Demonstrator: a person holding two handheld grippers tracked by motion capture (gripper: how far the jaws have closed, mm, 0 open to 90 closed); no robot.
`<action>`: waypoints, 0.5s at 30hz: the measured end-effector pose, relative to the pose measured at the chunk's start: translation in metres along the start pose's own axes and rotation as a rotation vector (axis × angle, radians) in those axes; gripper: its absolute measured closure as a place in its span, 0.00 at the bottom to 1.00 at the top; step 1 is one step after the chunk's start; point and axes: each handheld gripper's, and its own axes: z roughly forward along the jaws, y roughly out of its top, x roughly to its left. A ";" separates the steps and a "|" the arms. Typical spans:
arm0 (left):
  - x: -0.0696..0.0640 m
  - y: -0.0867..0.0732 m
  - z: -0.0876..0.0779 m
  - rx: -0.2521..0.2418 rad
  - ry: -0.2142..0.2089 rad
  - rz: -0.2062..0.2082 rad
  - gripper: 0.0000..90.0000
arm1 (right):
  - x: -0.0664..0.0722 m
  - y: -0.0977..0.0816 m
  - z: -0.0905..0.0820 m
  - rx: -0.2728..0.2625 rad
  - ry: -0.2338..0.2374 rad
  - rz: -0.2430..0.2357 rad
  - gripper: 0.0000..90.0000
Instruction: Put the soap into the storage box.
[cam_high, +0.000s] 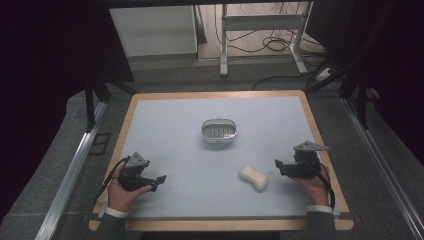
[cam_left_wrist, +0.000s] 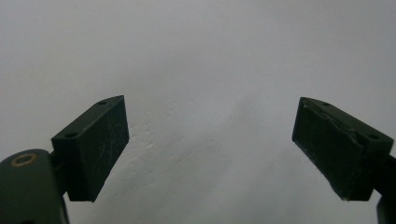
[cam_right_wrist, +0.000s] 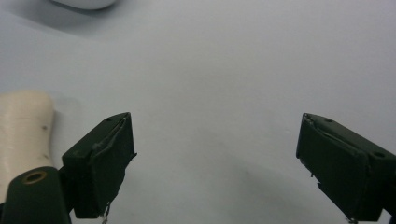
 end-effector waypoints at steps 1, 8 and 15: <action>0.000 0.000 -0.001 -0.004 -0.004 -0.001 0.13 | 0.000 0.001 0.000 0.001 0.010 0.002 0.13; -0.002 -0.001 -0.004 -0.030 -0.026 -0.016 0.13 | 0.007 0.004 -0.007 -0.028 -0.015 -0.013 0.15; -0.002 -0.001 -0.005 -0.036 -0.036 -0.018 0.13 | 0.008 0.005 -0.006 -0.018 0.005 0.010 0.17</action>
